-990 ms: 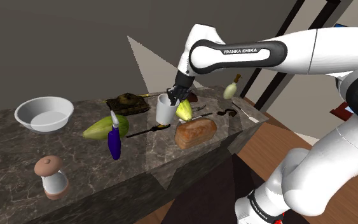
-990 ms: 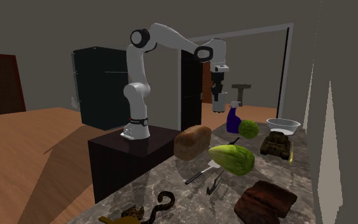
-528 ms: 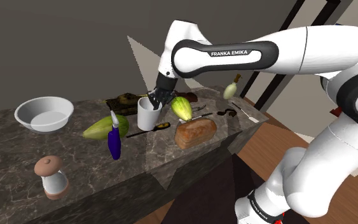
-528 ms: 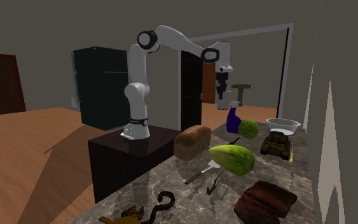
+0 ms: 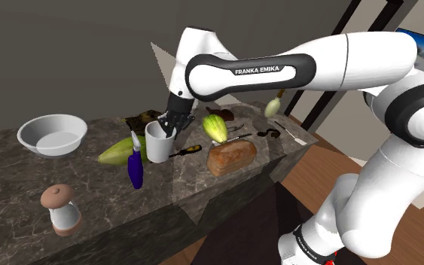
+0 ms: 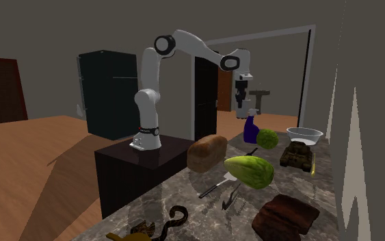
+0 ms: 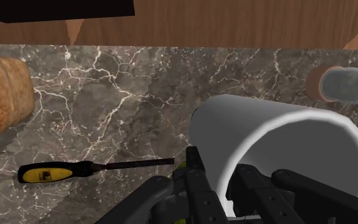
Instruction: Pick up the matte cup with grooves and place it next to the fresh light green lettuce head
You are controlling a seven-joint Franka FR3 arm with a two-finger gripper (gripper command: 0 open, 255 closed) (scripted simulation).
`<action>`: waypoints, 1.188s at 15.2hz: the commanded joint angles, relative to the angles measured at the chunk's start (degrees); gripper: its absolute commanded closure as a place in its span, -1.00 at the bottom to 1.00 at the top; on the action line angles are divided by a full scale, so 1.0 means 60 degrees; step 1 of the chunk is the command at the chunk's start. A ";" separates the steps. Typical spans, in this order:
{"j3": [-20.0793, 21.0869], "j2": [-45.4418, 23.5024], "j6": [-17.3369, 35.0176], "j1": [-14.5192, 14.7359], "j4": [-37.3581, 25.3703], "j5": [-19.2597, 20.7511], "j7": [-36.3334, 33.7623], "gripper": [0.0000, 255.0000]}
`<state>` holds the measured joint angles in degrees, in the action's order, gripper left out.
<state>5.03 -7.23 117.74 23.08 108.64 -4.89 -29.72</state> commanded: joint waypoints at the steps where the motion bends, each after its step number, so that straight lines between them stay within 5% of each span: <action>1: 0.0002 -0.0129 0.0250 0.0005 0.0113 0.0002 0.0009 1.00; 18: 0.0009 -0.1081 0.2226 0.0035 0.1142 -0.0014 0.0140 1.00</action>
<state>5.09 -13.20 130.40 23.30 115.37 -4.98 -28.97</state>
